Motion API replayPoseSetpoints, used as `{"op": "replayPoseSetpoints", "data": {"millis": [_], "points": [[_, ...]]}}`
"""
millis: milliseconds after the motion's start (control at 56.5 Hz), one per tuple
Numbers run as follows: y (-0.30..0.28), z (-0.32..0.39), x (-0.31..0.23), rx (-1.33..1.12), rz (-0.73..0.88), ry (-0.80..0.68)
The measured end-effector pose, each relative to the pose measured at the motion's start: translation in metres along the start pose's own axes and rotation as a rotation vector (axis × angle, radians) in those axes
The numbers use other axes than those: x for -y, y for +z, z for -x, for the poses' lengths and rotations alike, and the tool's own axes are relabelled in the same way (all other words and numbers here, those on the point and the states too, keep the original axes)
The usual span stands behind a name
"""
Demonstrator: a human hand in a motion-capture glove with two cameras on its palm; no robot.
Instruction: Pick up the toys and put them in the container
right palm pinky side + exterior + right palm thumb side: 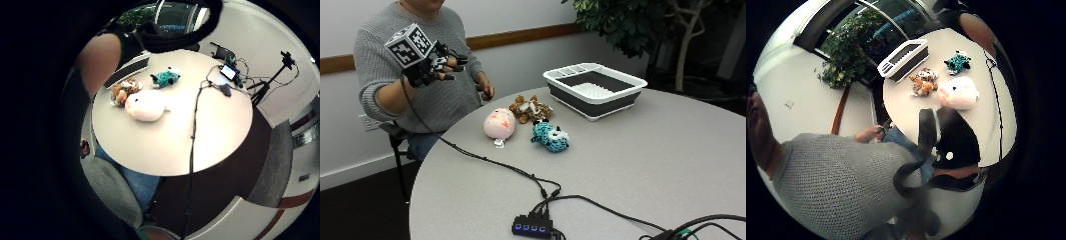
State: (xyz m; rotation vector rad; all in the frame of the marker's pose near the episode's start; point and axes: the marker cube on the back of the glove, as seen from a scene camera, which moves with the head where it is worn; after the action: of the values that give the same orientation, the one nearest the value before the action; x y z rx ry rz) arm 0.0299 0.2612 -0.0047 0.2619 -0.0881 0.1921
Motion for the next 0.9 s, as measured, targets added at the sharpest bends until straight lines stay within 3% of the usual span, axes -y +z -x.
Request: {"op": "replayPoseSetpoints", "data": {"millis": [35, 71, 531, 654, 761, 902], "points": [[-0.022, -0.022, -0.069, 0.025, -0.073, 0.057], [-0.03, -0.029, -0.095, 0.032, -0.098, 0.083], [-0.033, -0.038, -0.076, -0.017, -0.043, 0.132], [-0.021, -0.025, -0.039, 0.037, -0.008, 0.073], [0.0, -0.003, 0.048, 0.16, 0.068, 0.007], [0.047, 0.042, 0.119, 0.076, 0.14, -0.082]]}}
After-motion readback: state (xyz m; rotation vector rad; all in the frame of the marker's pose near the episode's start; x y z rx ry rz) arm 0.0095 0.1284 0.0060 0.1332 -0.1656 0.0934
